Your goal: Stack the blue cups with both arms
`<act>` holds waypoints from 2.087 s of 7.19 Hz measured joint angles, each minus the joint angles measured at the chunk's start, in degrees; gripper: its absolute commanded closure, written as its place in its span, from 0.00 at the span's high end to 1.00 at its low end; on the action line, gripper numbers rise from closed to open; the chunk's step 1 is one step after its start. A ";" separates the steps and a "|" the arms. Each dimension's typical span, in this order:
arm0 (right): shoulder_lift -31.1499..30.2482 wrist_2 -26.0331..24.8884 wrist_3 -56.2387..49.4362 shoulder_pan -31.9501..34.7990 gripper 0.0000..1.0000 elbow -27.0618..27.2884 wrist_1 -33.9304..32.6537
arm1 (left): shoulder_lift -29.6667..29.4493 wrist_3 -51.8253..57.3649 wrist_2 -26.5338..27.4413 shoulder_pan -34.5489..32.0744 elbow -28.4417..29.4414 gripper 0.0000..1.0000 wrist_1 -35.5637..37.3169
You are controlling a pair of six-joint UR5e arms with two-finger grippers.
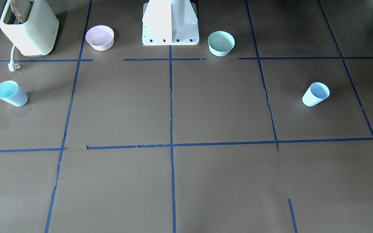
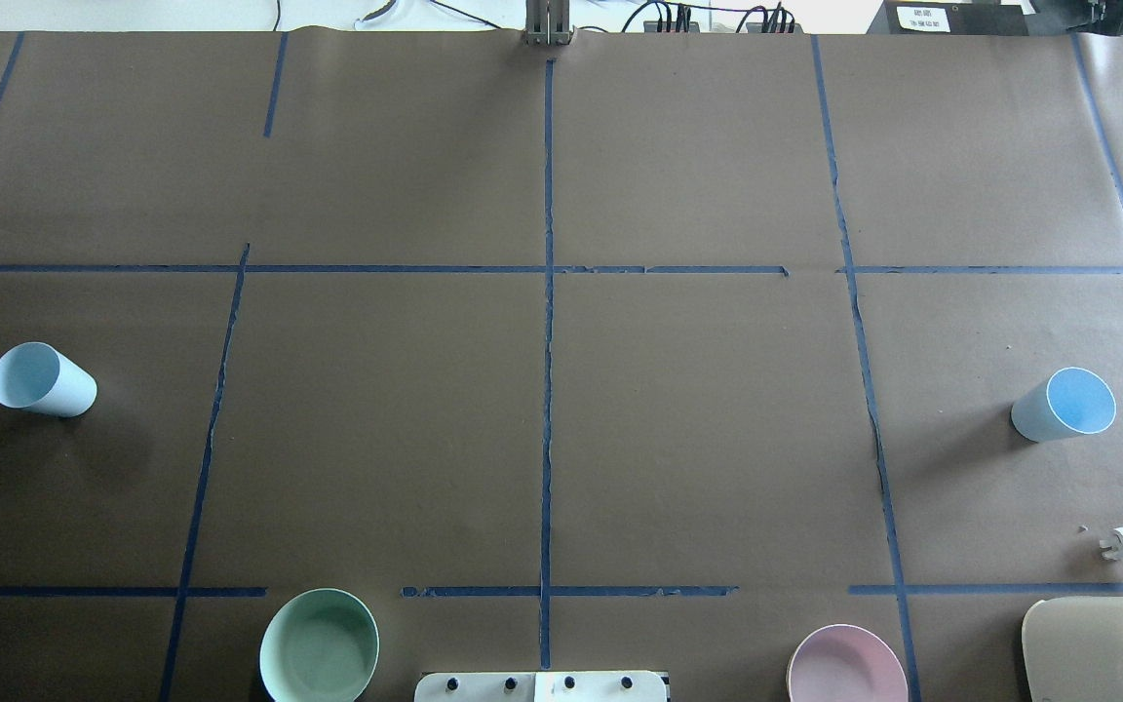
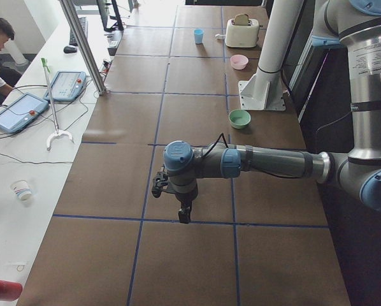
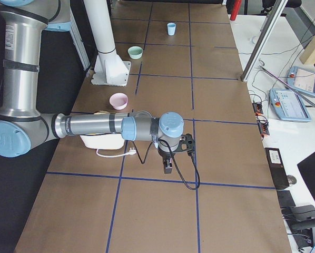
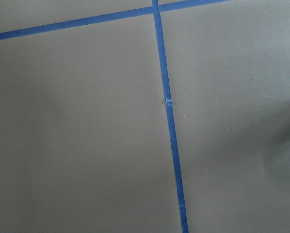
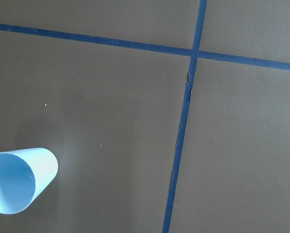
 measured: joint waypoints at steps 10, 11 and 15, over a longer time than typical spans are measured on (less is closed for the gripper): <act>0.05 0.29 0.09 0.00 1.00 0.02 0.27 | -11.40 -13.17 -2.09 8.20 2.05 1.00 -8.49; 0.05 0.31 0.11 0.00 1.00 0.00 0.25 | -9.55 -22.36 -1.12 12.55 2.07 1.00 -16.03; 0.05 0.32 0.09 0.00 1.00 -0.06 0.25 | -4.35 -42.61 1.70 25.29 5.23 1.00 -33.90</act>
